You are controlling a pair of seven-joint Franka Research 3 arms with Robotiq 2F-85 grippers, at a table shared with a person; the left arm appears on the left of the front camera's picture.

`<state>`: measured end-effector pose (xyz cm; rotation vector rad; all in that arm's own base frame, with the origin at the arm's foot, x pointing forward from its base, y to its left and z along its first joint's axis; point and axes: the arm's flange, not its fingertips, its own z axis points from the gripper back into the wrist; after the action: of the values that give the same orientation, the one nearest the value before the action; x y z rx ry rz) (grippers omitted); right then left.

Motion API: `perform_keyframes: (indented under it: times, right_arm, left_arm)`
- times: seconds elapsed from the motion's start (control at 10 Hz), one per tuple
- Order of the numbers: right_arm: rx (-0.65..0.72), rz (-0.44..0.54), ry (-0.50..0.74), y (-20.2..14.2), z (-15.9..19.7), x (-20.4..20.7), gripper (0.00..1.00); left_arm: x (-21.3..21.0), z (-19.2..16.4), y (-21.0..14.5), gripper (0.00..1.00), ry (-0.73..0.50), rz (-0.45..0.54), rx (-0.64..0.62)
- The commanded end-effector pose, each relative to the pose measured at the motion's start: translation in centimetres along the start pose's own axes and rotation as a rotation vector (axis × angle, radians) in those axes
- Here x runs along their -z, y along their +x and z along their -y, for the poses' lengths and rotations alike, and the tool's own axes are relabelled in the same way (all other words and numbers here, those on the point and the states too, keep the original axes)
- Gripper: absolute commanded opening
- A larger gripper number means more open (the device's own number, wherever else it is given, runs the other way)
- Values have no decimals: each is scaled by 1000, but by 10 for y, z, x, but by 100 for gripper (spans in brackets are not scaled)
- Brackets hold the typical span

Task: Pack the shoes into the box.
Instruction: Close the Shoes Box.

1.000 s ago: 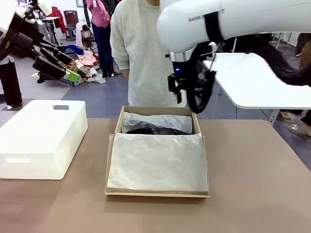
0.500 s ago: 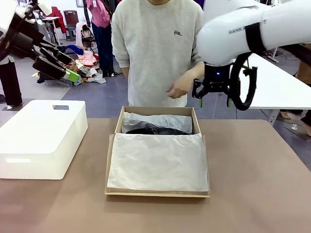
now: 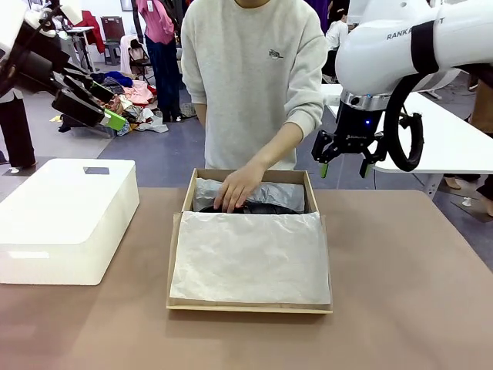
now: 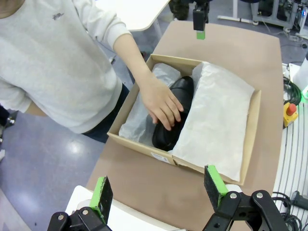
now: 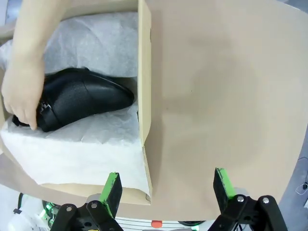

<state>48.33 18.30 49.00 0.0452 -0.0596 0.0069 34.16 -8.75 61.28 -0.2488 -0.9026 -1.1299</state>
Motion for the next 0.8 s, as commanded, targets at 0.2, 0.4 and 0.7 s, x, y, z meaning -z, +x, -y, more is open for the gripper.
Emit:
perform_keyframes:
  times: [0.2,0.4,0.7]
  right_arm:
    - [42,28,-29,0,-4,-3,100]
    - [19,6,-8,-1,-3,-1,100]
    - [-289,-67,-60,-6,23,-8,100]
  left_arm:
    - [0,-1,-2,100,-14,12,12]
    - [0,-1,-2,100,-14,12,12]
    - [0,-1,-2,100,-14,12,12]
